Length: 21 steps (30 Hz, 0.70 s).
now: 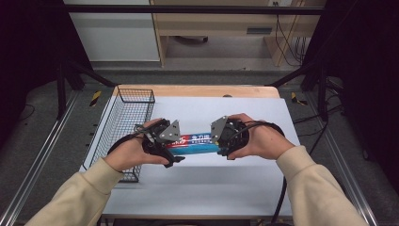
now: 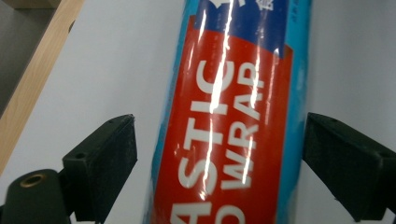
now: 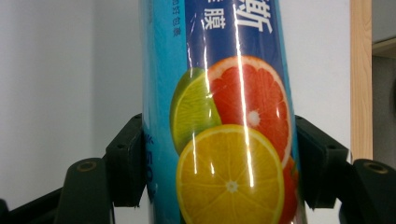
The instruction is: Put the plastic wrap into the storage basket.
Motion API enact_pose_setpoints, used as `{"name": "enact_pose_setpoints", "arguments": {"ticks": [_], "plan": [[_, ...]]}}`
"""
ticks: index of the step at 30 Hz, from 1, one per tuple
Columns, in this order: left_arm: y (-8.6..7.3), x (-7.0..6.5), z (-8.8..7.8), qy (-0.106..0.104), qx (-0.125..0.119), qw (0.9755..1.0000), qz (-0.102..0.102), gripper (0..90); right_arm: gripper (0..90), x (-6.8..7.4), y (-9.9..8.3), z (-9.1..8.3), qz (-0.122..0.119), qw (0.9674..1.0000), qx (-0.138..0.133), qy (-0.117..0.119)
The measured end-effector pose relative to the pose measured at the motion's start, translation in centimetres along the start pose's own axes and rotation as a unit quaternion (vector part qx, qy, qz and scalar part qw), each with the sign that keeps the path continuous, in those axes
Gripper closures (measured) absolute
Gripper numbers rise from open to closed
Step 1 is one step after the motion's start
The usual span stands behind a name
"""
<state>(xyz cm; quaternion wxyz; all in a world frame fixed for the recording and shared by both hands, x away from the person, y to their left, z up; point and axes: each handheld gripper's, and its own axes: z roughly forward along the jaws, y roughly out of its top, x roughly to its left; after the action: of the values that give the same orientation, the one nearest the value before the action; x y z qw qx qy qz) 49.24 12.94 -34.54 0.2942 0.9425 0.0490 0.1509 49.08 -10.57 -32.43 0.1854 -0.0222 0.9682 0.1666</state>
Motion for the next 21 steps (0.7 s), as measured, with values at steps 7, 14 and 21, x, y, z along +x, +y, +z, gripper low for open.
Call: {"name": "enact_pose_setpoints", "arguments": {"ticks": [7, 14, 21], "plan": [[0.2, 0.1, 0.1, 0.0, 0.003, 1.0, 0.006, 14.1, 31.1, 0.1, 0.4, -0.1, -0.003, 1.0, -0.003, 0.002], [0.6, 0.1, 0.2, -0.003, 0.012, 0.9999, 0.007, 15.6, 31.1, -0.1, 0.6, 0.0, -0.003, 1.0, 0.0, -0.003], [1.0, -0.1, 0.6, -0.006, 0.024, 0.9995, 0.019, 20.6, 31.1, 0.1, 1.2, 0.1, -0.01, 0.9999, 0.001, 0.0]]}}
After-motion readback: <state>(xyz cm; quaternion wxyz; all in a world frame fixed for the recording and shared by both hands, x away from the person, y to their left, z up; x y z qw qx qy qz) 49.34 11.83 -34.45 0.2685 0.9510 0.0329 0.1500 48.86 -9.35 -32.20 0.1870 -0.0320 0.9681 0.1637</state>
